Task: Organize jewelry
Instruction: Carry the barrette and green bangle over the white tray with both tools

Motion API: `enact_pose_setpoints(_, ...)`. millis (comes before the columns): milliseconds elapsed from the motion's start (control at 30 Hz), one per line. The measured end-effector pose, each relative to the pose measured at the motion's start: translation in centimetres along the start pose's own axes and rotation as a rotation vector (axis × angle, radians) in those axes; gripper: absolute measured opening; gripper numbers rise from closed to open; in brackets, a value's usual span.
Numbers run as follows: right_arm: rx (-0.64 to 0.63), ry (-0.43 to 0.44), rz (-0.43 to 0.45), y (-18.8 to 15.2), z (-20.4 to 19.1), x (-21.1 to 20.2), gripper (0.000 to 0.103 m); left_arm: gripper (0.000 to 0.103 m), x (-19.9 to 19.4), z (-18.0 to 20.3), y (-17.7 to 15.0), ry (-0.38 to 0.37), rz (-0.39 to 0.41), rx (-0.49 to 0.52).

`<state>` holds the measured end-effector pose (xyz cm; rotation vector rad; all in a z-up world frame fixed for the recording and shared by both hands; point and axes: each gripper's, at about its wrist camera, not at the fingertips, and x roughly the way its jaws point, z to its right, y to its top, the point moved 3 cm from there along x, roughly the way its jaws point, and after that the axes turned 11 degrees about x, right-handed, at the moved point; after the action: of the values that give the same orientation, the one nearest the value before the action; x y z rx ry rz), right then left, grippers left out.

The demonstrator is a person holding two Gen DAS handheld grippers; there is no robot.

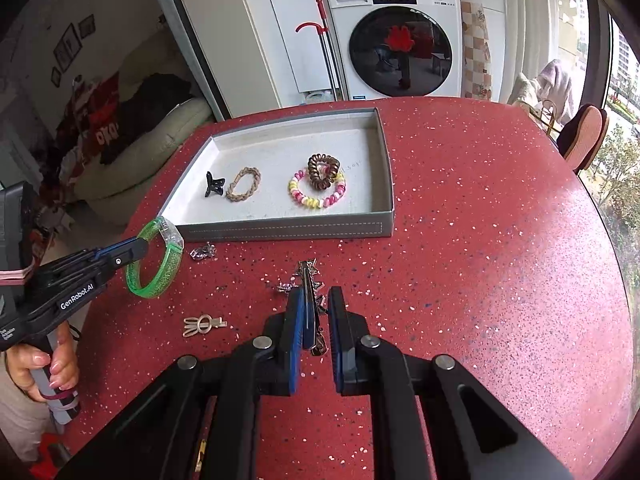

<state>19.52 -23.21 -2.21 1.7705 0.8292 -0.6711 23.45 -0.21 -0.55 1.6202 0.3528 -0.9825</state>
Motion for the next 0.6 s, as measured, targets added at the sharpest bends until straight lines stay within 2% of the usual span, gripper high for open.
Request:
enact_pose_setpoints(300,-0.019,0.021,0.016,4.9,-2.1,2.2,0.014,0.026,2.2,-1.8,4.4,0.016,0.003,-0.011)
enact_pose_setpoints(600,0.043,-0.009,0.011,8.6,-1.0,6.5,0.014,0.026,6.2,-2.0,8.8,0.042,-0.007,-0.025)
